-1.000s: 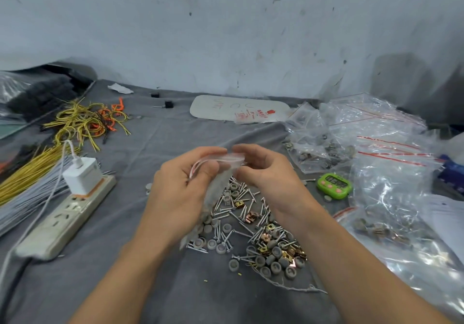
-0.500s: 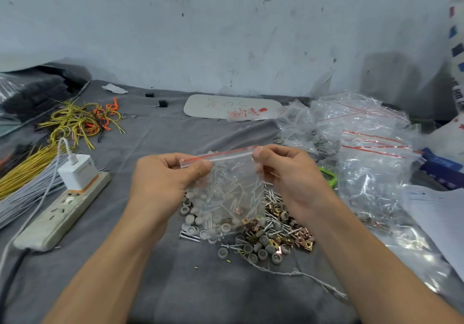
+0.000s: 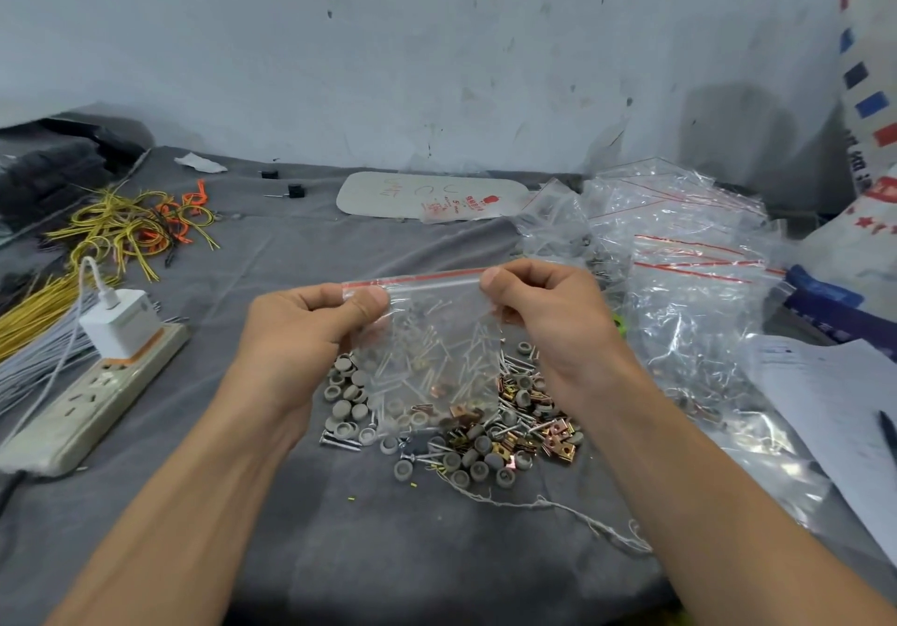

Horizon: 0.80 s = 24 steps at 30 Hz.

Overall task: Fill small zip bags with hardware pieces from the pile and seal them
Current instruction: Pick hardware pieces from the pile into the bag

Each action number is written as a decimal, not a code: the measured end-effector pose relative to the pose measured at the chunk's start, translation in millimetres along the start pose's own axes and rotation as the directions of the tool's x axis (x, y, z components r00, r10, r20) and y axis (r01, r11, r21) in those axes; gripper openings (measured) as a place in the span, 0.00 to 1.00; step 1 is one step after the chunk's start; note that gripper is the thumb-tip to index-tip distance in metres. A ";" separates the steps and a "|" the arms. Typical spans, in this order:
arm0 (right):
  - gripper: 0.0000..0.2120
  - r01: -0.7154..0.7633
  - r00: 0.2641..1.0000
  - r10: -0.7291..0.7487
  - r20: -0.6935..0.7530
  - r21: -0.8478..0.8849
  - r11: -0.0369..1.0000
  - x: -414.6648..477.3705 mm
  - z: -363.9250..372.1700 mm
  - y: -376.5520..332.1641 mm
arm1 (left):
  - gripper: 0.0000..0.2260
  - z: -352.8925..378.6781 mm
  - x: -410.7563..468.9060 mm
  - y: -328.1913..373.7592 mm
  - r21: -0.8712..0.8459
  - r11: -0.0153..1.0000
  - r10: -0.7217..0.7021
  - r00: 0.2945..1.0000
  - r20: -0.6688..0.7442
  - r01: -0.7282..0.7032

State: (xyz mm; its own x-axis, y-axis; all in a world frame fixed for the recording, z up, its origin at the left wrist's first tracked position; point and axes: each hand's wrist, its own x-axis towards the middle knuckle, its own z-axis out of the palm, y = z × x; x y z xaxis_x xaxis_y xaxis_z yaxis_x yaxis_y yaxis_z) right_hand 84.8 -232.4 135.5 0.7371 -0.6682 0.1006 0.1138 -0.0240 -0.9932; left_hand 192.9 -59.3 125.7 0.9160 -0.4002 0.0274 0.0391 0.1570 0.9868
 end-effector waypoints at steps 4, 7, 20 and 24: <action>0.05 -0.001 1.000 0.001 0.024 -0.006 1.000 2.7 -3.7 1.6 | 0.17 0.1 4.0 -3.0 0.013 1.000 0.014 1.000 -0.012 -0.014; 0.04 0.002 1.000 -0.002 0.030 -0.008 1.000 4.7 -4.0 3.3 | 0.12 -0.7 4.9 -1.8 -0.010 1.000 0.029 1.000 -0.009 -0.029; 0.08 0.052 0.995 -0.037 0.098 -0.159 0.986 3.8 10.7 8.0 | 0.26 -6.2 -1.5 1.2 0.007 0.995 -0.097 0.961 0.258 0.098; 0.05 0.061 0.994 -0.049 0.093 -0.134 0.989 5.5 24.7 8.8 | 0.24 -6.6 -0.9 5.0 -0.129 0.988 -0.049 0.967 0.250 0.083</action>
State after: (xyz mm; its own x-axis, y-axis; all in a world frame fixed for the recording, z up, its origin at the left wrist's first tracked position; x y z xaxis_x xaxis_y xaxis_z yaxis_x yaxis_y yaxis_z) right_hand 106.3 -217.9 128.7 0.7891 -0.5945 0.1543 0.0685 -0.1645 -0.9840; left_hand 194.9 -52.2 129.6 0.7841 -0.6203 0.0184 0.1665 0.2388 0.9567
